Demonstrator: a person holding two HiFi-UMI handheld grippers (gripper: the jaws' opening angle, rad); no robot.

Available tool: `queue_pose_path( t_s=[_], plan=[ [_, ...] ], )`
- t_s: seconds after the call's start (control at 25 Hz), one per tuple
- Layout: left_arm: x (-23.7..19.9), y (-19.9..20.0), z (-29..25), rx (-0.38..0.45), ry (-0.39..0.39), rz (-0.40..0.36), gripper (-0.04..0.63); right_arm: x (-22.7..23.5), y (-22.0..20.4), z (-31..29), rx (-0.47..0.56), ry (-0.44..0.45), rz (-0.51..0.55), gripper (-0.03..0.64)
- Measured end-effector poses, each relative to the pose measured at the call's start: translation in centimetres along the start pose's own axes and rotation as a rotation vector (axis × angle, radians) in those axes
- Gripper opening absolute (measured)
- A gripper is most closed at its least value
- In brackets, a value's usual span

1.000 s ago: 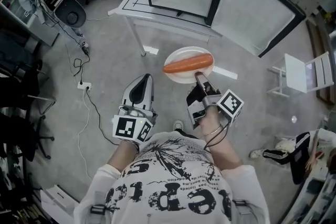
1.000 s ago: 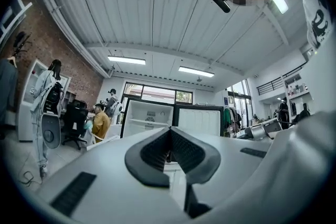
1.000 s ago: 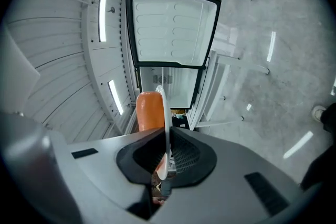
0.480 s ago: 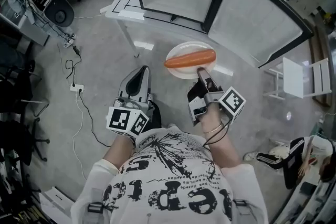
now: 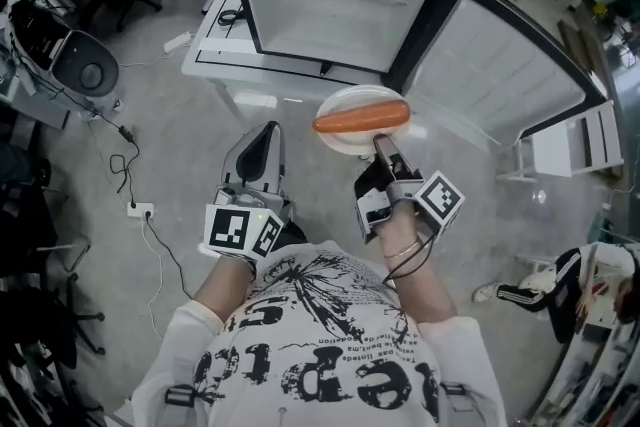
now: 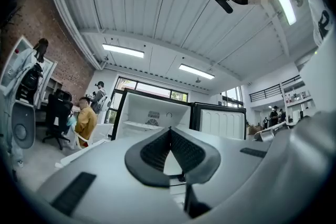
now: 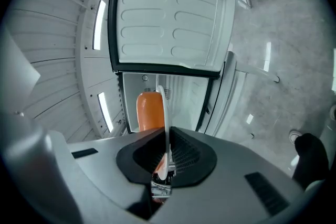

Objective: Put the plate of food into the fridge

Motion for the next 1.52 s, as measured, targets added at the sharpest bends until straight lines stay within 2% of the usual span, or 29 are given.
queue_pose_path(
  t_s=[0.32, 0.6, 0.88, 1.12, 1.32, 1.52],
  plan=[
    [-10.6, 1.3, -3.8, -0.023, -0.104, 0.012, 0.008, -3.3, -2.5, -7.9, 0.118, 0.020, -0.066, 0.020],
    [-15.5, 0.3, -5.7, -0.037, -0.163, 0.106, 0.008, -4.7, -3.6, -11.6, 0.179, -0.001, -0.072, 0.020],
    [-17.0, -0.3, -7.8, -0.046, -0.178, 0.114, 0.008, -5.7, -2.7, -13.6, 0.197, -0.016, -0.059, 0.020],
    [-16.9, -0.8, -11.4, -0.046, -0.167, 0.142, 0.008, -6.5, -0.1, -15.2, 0.176, -0.003, -0.065, 0.020],
    [-16.5, -1.1, -14.5, -0.049, -0.149, 0.104, 0.008, -7.5, 2.6, -16.7, 0.159, 0.035, -0.045, 0.020],
    [-17.0, -1.3, -16.3, -0.057, -0.129, 0.100, 0.008, -8.8, 3.9, -18.7, 0.126, 0.048, -0.036, 0.020]
  ],
)
Point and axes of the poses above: the fingertips, and each gripper's own axes: z backward along the fingers, x to its right, y out of its top, the point moved 5 cm from there along z, backward along the fingers, and after that the axes turned 11 degrees about -y, right-handed, at the moved point
